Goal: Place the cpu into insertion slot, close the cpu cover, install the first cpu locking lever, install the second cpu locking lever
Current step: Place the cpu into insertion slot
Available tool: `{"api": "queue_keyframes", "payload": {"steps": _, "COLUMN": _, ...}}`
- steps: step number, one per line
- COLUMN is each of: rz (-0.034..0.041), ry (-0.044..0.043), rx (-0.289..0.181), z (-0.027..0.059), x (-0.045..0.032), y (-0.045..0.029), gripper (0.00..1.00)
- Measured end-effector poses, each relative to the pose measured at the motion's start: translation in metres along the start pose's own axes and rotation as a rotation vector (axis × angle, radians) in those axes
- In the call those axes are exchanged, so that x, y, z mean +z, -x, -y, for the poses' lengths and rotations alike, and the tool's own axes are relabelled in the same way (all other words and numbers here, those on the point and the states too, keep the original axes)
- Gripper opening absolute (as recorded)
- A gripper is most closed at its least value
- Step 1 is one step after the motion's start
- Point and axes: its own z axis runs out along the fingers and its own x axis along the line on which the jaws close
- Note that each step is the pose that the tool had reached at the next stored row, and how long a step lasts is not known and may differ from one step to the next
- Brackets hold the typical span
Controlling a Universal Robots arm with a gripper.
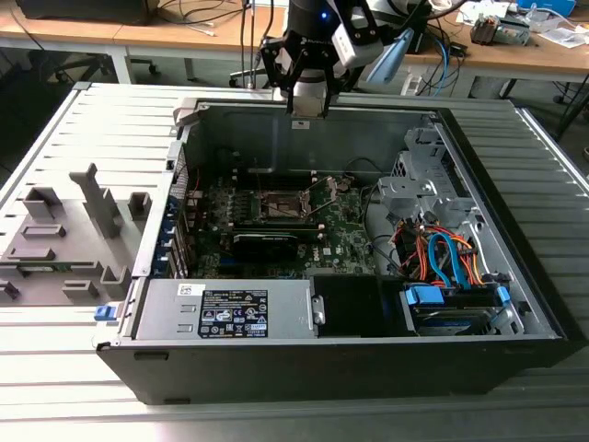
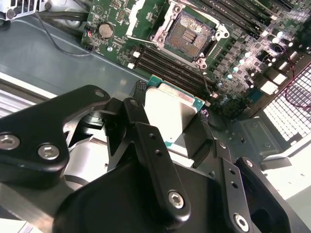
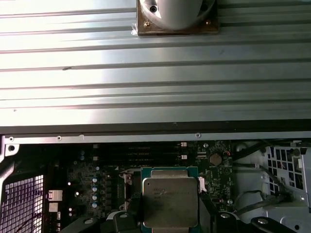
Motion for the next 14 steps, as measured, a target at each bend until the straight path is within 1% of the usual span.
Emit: {"api": "queue_keyframes", "payload": {"steps": 14, "rz": 0.0000, "ry": 0.0000, "rx": 0.000, "z": 0.0006, "x": 0.0024, "y": 0.0000, "gripper": 0.55}}
